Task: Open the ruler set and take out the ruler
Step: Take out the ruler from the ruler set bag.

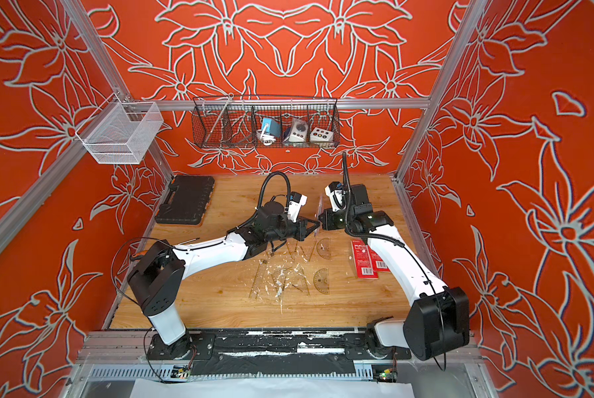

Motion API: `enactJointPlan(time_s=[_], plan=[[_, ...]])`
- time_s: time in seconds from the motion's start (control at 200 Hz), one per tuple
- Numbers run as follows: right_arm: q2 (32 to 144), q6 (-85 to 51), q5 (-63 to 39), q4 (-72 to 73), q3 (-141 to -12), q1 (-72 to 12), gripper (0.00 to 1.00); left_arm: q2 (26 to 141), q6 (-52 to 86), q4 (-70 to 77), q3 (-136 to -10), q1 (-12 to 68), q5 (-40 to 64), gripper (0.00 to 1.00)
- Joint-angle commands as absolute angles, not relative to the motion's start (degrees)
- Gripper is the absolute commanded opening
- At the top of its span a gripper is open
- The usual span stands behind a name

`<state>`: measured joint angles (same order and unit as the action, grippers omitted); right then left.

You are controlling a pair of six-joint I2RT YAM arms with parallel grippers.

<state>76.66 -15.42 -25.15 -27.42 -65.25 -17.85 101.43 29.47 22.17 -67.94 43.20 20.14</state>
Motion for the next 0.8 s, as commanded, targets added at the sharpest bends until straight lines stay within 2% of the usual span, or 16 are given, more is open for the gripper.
enactJointPlan(time_s=[0.0, 0.64, 0.796], plan=[[76.11, -15.87, -26.44, -27.87, -66.86, -17.49, 0.00, 101.94, 27.20, 20.02, -68.55, 43.51, 16.84, 0.00], [74.53, -15.47, -29.56, -28.64, -66.95, -17.49, 0.00, 103.99, 26.30, 19.24, -68.62, 43.61, 14.34, 0.00], [75.24, -14.36, -31.12, -29.48, -67.79, -17.48, 0.00, 103.77, 25.74, 18.79, -68.20, 43.77, 13.15, 0.07]])
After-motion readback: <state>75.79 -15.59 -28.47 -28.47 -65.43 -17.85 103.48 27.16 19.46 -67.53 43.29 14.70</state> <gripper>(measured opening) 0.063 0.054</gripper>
